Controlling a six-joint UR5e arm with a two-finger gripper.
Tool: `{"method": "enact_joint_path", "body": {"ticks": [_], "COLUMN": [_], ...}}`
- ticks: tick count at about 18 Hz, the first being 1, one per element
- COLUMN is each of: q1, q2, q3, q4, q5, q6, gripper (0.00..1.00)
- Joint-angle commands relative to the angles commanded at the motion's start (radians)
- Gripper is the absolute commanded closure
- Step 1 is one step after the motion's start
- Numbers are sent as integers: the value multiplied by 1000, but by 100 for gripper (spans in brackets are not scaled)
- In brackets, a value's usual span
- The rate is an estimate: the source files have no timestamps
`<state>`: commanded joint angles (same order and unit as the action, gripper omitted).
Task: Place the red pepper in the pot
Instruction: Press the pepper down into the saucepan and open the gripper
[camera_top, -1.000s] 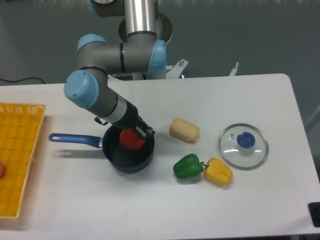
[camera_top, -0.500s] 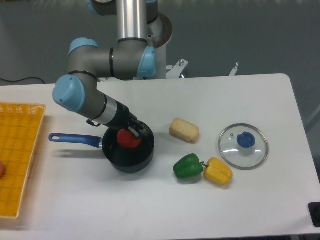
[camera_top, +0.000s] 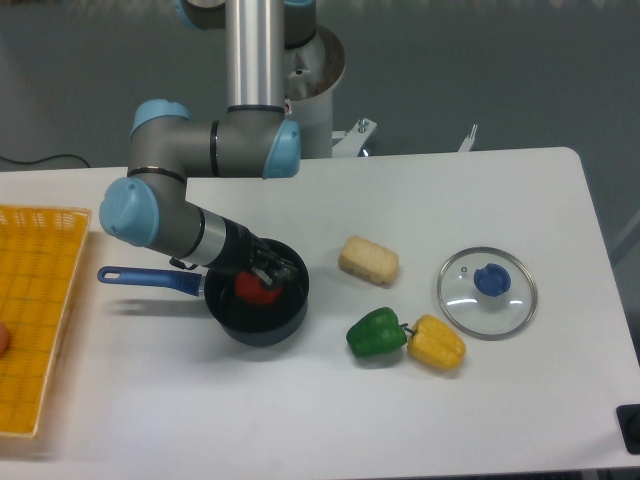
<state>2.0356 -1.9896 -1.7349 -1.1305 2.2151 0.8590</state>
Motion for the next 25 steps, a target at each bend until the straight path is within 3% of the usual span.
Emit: {"method": "enact_joint_path", "body": {"ticks": [7,20,25], "q1": [-8,-11,-12], "q2": [-15,-29,-35], "q3": [0,6,6], "q4": [0,0,0], "q5": [21,26,31], "q6": [-26,-28,-28], "gripper": [100,88,75]}}
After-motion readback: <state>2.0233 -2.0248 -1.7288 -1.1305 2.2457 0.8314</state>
